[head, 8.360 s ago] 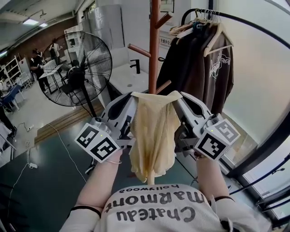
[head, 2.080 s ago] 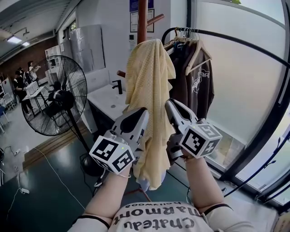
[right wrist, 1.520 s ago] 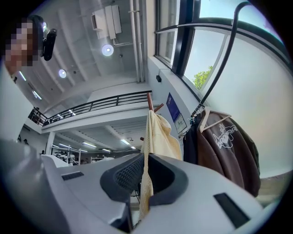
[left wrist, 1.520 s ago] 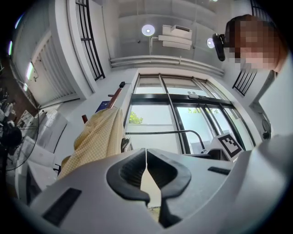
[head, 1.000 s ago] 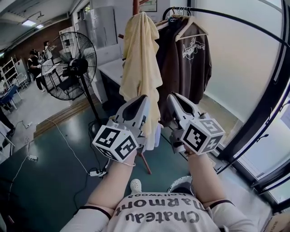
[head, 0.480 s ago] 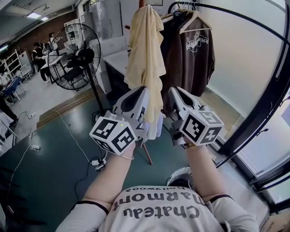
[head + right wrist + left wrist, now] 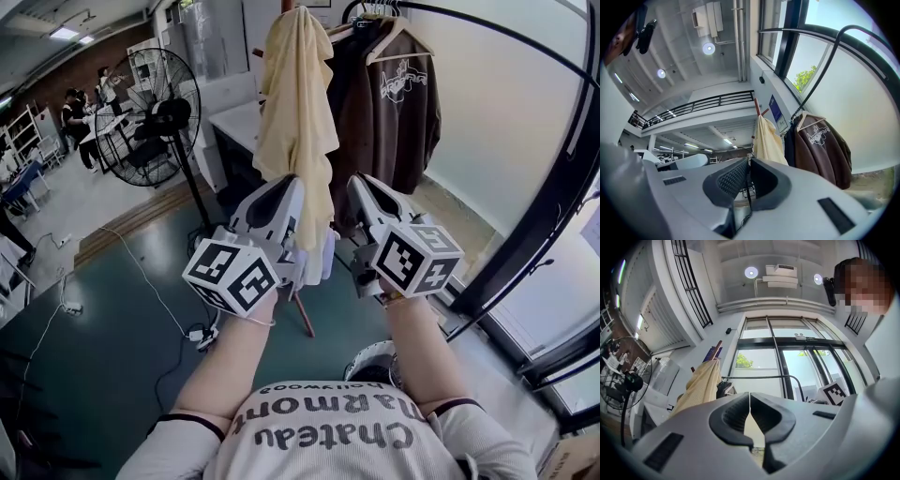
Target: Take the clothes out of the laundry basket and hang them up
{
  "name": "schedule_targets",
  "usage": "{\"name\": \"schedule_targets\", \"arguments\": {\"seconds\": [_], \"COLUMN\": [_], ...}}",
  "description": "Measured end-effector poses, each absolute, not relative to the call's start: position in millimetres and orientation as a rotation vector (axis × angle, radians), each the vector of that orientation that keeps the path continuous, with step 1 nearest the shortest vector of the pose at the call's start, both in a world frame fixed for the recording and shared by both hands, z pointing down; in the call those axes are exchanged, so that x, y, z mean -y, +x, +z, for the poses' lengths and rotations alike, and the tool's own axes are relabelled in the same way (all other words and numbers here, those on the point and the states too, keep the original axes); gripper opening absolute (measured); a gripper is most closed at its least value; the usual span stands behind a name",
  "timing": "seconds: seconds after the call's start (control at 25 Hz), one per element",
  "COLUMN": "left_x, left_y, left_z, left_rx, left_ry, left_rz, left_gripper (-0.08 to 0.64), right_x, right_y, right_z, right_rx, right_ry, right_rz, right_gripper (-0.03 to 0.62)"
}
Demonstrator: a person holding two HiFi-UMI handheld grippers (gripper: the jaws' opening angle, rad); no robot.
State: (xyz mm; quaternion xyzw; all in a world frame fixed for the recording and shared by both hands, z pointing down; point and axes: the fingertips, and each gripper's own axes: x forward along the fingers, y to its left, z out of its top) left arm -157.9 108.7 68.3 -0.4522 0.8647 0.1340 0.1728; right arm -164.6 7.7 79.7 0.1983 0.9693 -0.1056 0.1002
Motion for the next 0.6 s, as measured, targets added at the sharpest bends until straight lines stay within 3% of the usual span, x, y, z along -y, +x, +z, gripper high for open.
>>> {"name": "schedule_targets", "arguments": {"seconds": [0.6], "left_x": [-99], "left_y": [-169], "left_z": [77], "left_rx": [-2.445], "left_ry": [-1.306], "left_rz": [0.349], "left_gripper": [0.014], "right_x": [-4], "right_y": [-178], "right_z": [87], "right_rx": [-2.869], "right_ry": [0.571], "right_rz": [-0.314], "right_gripper": [0.04]}}
